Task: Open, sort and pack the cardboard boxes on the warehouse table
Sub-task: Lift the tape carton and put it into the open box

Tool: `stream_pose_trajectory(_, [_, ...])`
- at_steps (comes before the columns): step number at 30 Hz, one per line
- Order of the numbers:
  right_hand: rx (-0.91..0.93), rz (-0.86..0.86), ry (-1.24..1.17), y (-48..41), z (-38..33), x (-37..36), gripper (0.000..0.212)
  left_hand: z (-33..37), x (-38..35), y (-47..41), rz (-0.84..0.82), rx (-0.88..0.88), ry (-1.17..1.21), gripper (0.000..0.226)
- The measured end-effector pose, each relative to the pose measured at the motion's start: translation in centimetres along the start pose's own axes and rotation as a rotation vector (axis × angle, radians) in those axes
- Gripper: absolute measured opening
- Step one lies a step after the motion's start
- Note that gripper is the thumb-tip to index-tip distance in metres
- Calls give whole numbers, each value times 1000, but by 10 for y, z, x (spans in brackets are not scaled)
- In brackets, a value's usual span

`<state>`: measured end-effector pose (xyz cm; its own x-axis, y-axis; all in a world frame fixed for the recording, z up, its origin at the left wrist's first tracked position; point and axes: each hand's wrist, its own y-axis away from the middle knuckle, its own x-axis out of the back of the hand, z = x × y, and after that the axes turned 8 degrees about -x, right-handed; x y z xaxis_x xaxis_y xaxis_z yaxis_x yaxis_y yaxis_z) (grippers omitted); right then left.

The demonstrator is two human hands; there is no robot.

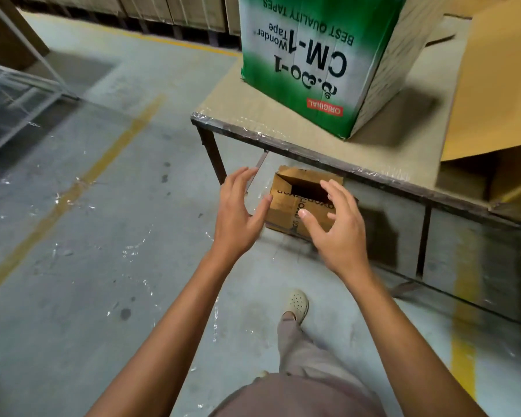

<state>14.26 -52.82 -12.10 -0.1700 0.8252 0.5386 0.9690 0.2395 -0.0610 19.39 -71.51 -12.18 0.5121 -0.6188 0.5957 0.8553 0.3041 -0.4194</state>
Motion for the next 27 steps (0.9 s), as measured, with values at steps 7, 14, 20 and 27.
stream_pose_trajectory(7, [141, 123, -78, -130, -59, 23, 66, -2, 10, -147, 72, -143, -60, 47])
stream_pose_trajectory(14, [328, 351, -23, -225, -122, 56, 67, 15, 18, -286, 98, -350, -88, 45])
stream_pose_trajectory(20, [322, 542, 216, -307, -162, 82, 68, 22, 16, -404, 8, -565, -71, 43])
stream_pose_trajectory(27, [-348, 338, 822, -390, -156, 111, 79, 27, -7, -546, -246, -605, -290, 51])
